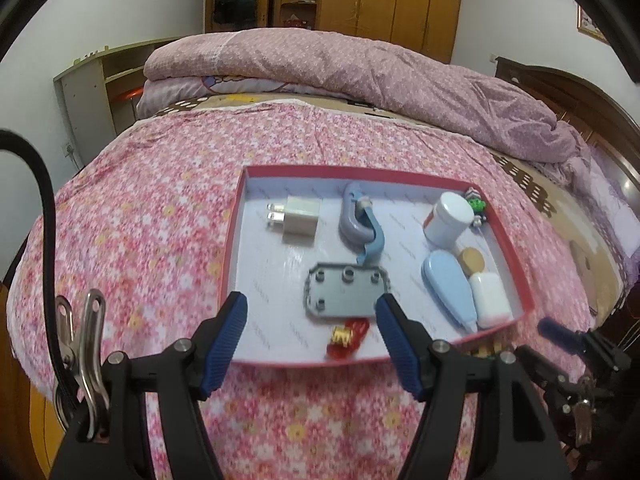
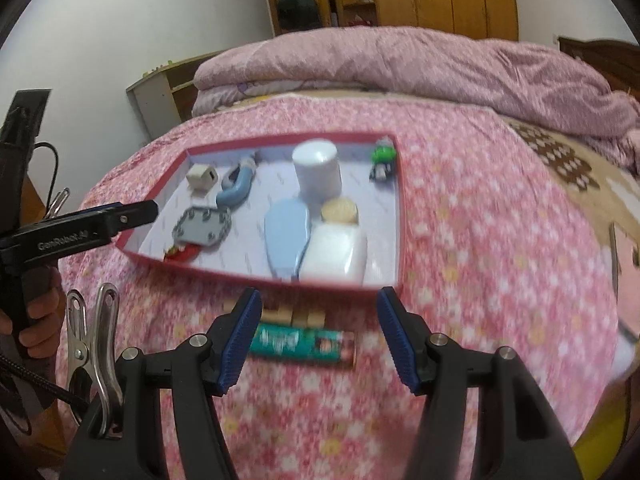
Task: Organize rigid objects
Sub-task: 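Withdraw both grippers up from the tray, then grasp the wooden piece with left gripper while right grasps the green-wrapped bar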
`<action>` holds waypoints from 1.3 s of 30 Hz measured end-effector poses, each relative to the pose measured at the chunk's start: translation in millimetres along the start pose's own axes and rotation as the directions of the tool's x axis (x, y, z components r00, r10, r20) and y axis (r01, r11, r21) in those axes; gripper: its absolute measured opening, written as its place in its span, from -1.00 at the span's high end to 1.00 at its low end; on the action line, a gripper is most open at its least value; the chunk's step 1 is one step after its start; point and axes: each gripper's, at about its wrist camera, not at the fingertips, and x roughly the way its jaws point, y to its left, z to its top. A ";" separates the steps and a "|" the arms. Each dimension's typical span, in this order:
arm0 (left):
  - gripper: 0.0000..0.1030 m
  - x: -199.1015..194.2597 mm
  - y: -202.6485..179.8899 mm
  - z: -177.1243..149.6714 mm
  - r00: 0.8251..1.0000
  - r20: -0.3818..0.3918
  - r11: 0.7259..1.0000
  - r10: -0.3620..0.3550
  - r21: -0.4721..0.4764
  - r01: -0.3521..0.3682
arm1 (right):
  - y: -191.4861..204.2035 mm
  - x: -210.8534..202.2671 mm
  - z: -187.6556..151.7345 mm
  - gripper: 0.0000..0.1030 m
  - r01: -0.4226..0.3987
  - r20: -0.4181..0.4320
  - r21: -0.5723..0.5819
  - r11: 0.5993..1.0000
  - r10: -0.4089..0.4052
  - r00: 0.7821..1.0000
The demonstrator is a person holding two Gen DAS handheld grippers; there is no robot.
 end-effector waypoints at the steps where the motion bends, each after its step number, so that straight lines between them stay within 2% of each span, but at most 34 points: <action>1: -0.37 -2.1 0.7 -2.5 1.000 -0.001 1.000 -0.001 -0.004 0.001 | -1.3 0.2 -2.5 -0.22 -0.001 -0.011 0.010 1.000 0.001 1.000; 4: -0.37 -9.6 2.2 -12.6 1.000 -0.006 1.000 0.001 -0.010 -0.001 | -5.3 2.6 -11.3 -0.43 0.005 -0.043 0.053 0.999 -0.002 0.999; 7: -0.37 -16.4 5.0 -22.5 1.000 -0.006 1.000 0.010 -0.013 -0.010 | -5.2 6.0 -18.8 -0.50 -0.004 -0.064 0.087 0.996 0.010 0.998; 11: -0.37 -20.2 9.3 -36.2 1.000 -0.020 0.999 0.025 -0.020 -0.025 | 4.3 10.5 -24.9 -0.71 0.021 -0.061 0.075 0.997 -0.016 0.998; 15: -0.37 -20.8 12.3 -48.6 0.999 -0.036 0.999 0.028 -0.035 -0.029 | 18.3 18.9 -26.7 -0.71 0.034 -0.076 0.034 0.999 -0.032 0.997; 18: -0.37 -19.4 12.0 -56.3 0.998 -0.049 0.999 0.026 -0.033 -0.028 | 27.0 29.2 -25.4 -0.71 0.092 -0.098 0.003 0.996 -0.091 0.991; 21: -0.37 -17.9 10.4 -60.9 0.998 -0.053 0.999 0.033 -0.023 -0.035 | 27.7 35.8 -25.0 -0.71 0.121 -0.110 0.018 0.993 -0.118 0.987; 26: -0.37 -14.3 6.2 -67.0 0.998 -0.064 1.000 0.024 -0.017 -0.025 | 24.5 36.1 -23.9 -0.70 0.114 -0.095 0.037 0.993 -0.110 0.989; 28: -0.37 -13.3 5.1 -68.6 0.997 -0.067 1.000 0.023 -0.014 -0.024 | 22.8 33.9 -25.4 -0.60 0.118 -0.087 0.027 0.993 -0.115 0.990; 35: -0.37 -10.8 -1.1 -72.2 0.997 -0.078 1.000 0.018 -0.009 -0.018 | 15.3 26.6 -30.5 -0.60 0.087 -0.074 0.036 0.996 -0.085 0.994; 39: -0.37 -8.9 -8.5 -72.5 0.996 -0.084 1.000 0.009 -0.001 -0.010 | 6.5 16.8 -34.7 -0.60 0.105 -0.066 0.043 0.994 -0.102 0.993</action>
